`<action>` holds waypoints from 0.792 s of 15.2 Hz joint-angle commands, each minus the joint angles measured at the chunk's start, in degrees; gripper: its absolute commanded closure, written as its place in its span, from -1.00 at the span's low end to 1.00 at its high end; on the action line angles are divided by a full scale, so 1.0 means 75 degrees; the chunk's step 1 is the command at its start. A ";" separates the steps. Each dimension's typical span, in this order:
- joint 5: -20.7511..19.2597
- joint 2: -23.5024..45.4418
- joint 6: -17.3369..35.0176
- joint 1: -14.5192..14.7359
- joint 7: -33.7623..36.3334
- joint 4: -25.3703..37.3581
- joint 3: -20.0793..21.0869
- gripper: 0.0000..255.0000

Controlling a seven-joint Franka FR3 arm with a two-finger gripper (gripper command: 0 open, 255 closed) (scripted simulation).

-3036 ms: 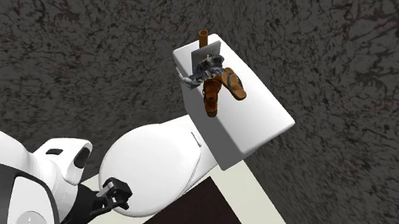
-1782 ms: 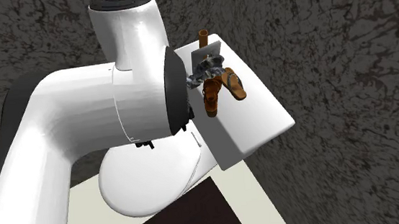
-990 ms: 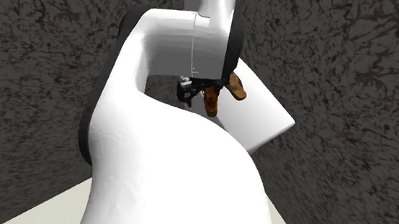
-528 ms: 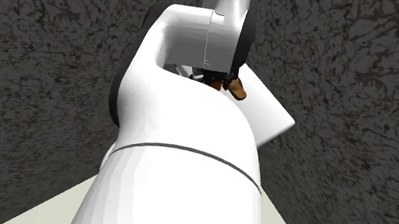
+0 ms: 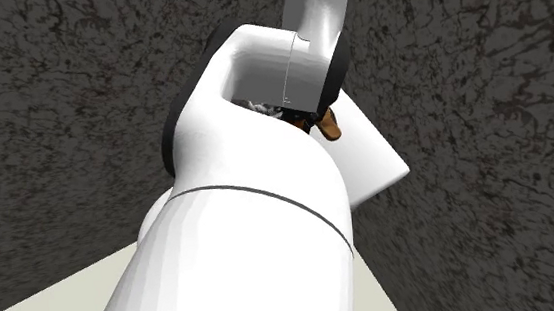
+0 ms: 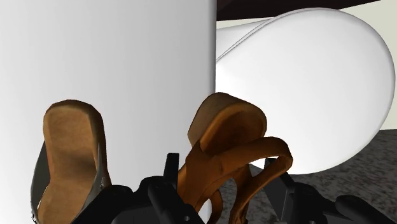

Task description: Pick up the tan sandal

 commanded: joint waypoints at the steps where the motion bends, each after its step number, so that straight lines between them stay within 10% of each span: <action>1: 0.0001 0.0005 0.0006 0.0000 -0.0001 -0.0005 0.0001 1.00; 12: -0.0073 -0.0109 -0.0481 0.0013 0.0079 0.0389 0.0006 1.00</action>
